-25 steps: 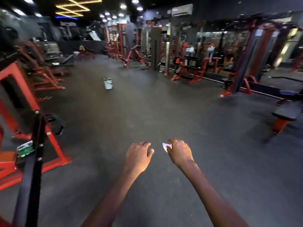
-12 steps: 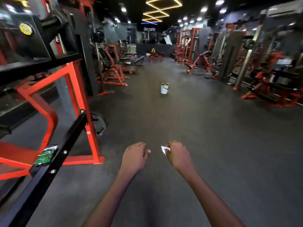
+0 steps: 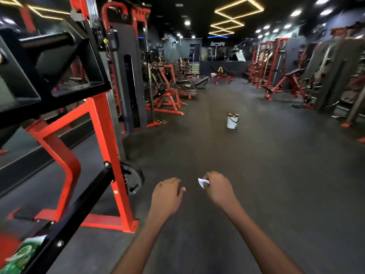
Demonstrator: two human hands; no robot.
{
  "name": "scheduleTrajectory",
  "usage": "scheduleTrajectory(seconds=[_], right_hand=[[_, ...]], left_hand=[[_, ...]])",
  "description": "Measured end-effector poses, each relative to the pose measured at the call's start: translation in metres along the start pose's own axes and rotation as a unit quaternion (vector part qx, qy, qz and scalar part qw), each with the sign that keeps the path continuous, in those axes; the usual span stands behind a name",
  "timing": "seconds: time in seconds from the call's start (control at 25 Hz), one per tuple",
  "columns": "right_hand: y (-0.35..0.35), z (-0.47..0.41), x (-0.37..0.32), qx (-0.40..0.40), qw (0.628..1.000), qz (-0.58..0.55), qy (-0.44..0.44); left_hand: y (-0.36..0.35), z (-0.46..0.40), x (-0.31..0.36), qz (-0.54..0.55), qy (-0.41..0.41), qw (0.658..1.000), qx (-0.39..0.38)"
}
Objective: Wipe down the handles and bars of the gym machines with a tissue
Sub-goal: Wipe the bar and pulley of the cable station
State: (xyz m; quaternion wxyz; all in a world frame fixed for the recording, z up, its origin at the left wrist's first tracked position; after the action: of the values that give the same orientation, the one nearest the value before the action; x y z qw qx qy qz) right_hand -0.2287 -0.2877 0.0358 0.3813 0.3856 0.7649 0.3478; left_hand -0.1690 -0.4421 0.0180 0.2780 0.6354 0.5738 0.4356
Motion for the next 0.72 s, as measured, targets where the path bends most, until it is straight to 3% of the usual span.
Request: scheduleTrajectory(seconds=[0.4, 0.72], right_hand=[[-0.143, -0.323, 0.004, -0.013, 0.992, -0.056, 0.114], [-0.297, -0.539, -0.036, -0.059, 0.978, -0.131, 0.149]], left_hand=[[-0.091, -0.289, -0.095, -0.03, 0.1, 0.993, 0.062], [-0.162, -0.467, -0.23, -0.069, 0.207, 0.972, 0.089]])
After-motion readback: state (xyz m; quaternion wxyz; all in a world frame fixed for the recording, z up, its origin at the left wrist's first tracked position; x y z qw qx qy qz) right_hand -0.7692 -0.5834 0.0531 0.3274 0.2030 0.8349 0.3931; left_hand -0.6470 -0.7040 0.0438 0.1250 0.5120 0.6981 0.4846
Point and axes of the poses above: each hand's wrist, its own z-axis away from the middle knuckle, its own y-axis out of the back of the hand, x = y × z, the point moved 4 cm from there along -z, towards the middle knuckle, and after that the axes turned 14 degrees about x, right-handed, at the moved point
